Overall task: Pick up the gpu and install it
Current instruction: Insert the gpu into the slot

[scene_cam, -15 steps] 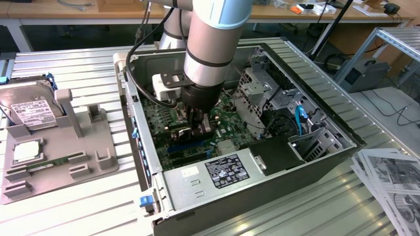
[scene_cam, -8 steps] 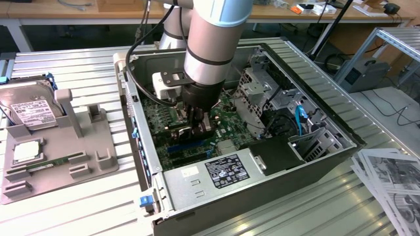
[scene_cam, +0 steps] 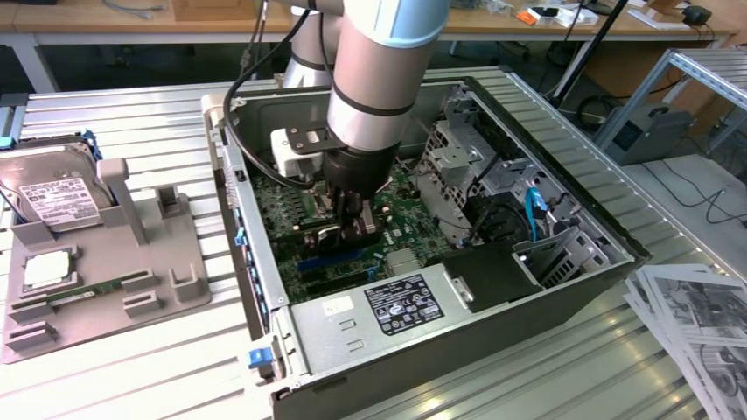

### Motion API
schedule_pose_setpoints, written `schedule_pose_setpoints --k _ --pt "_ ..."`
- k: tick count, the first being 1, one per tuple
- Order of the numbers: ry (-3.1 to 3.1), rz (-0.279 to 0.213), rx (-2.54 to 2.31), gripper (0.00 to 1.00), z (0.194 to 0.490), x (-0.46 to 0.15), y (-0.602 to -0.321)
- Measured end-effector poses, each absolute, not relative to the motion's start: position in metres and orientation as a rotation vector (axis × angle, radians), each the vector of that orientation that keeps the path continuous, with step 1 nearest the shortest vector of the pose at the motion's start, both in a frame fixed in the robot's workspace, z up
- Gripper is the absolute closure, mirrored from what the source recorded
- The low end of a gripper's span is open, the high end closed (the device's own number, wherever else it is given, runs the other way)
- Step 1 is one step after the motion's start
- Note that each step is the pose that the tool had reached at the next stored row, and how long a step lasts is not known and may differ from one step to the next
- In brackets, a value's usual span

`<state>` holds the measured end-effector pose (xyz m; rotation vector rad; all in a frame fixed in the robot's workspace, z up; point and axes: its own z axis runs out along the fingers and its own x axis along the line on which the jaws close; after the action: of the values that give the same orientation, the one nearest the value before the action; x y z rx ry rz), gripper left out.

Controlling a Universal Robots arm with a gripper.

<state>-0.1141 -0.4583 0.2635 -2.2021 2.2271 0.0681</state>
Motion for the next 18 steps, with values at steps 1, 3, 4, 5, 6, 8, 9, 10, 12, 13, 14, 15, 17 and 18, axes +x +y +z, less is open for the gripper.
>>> schedule_pose_setpoints --k 1,3,4,5,6,8,9,10,12,13,14,15,17,18 --pt "2.227 0.068 -2.202 0.73 0.2639 -0.1142 -0.4583" --pt "2.227 0.068 -2.202 0.73 0.2639 -0.1141 -0.4583" --pt "2.227 0.068 -2.202 0.73 0.2639 -0.1141 -0.4583" --pt "2.227 0.068 -2.202 0.73 0.2639 -0.1141 -0.4583" --pt "2.227 0.068 -2.202 0.73 0.2639 -0.1141 -0.4583" --pt "2.227 0.068 -2.202 0.73 0.264 -0.1144 -0.4583" --pt "2.228 0.068 -2.201 0.73 0.264 -0.1151 -0.4583" --pt "2.228 0.069 -2.2 0.73 0.2639 -0.116 -0.4583" --pt "2.23 0.07 -2.198 0.73 0.2639 -0.1175 -0.4583" --pt "2.23 0.069 -2.198 0.73 0.2639 -0.1175 -0.4583" --pt "2.23 0.069 -2.198 0.73 0.2639 -0.1175 -0.4583" --pt "2.23 0.069 -2.198 0.73 0.2639 -0.1175 -0.4583" --pt "2.23 0.069 -2.198 0.73 0.2639 -0.1175 -0.4583" --pt "2.23 0.069 -2.198 0.73 0.2639 -0.1175 -0.4583"
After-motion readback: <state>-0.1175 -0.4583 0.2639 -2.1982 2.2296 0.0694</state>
